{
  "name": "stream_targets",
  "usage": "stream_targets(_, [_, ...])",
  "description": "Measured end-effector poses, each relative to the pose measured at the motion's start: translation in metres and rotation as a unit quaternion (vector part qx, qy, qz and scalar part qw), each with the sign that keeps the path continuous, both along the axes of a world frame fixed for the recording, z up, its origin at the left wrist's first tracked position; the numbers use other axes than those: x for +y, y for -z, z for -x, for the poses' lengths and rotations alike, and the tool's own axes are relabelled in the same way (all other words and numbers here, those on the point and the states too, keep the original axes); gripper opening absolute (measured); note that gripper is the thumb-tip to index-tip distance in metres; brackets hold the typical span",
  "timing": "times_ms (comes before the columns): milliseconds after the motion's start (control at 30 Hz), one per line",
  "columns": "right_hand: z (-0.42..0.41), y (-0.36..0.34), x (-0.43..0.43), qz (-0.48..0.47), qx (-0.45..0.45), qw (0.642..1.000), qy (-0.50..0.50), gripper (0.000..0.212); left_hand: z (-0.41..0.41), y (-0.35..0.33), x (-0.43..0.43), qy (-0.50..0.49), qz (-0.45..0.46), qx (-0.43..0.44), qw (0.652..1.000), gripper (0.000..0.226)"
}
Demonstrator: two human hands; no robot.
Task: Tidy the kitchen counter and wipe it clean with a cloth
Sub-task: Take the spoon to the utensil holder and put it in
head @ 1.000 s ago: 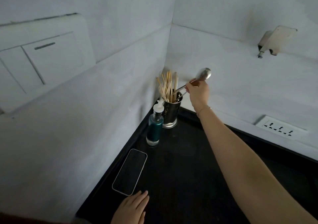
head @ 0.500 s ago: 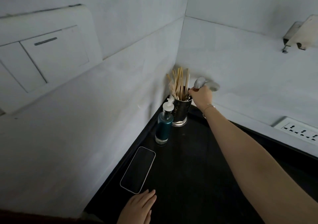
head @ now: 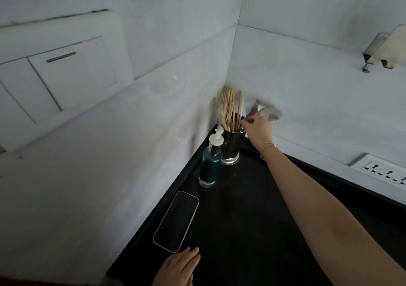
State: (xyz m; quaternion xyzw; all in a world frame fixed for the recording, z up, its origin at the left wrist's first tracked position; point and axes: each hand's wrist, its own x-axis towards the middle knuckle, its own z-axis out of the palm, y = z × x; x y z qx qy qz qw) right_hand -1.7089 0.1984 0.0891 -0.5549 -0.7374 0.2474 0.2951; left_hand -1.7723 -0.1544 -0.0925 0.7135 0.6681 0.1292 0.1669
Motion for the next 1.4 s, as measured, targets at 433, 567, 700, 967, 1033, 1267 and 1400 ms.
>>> stream_targets(433, [-0.004, 0.02, -0.011, 0.049, -0.005, 0.999, 0.004, 0.024, 0.0, -0.005, 0.0, -0.001, -0.003, 0.003, 1.0, 0.044])
stream_targets(567, [-0.011, 0.015, -0.018, 0.046, 0.002, 0.999, 0.005, 0.021, 0.0, 0.001, -0.002, 0.001, 0.007, 0.003, 1.0, 0.043])
stream_targets(700, [-0.025, 0.014, -0.028, 0.053, 0.015, 0.998, 0.001, 0.02, 0.0, -0.004, 0.0, -0.002, 0.006, 0.007, 1.0, 0.045])
stream_targets(967, [-0.079, 0.029, -0.103, 0.159, 0.109, 0.981, -0.017, 0.015, -0.001, -0.01, -0.015, 0.0, 0.022, -0.001, 1.0, 0.046])
stream_targets(1033, [-0.1, 0.054, -0.137, 0.218, 0.125, 0.968, 0.004, 0.016, -0.003, -0.013, -0.018, -0.008, 0.02, 0.012, 1.0, 0.046])
stream_targets(1267, [-0.174, 0.122, -0.271, 0.369, 0.15, 0.906, 0.141, 0.019, -0.01, -0.016, -0.02, -0.041, 0.01, 0.056, 0.998, 0.05])
stream_targets(1400, [-0.203, 0.132, -0.316, 0.363, 0.169, 0.901, 0.17, 0.022, -0.011, -0.016, -0.019, -0.066, -0.005, 0.055, 0.996, 0.046])
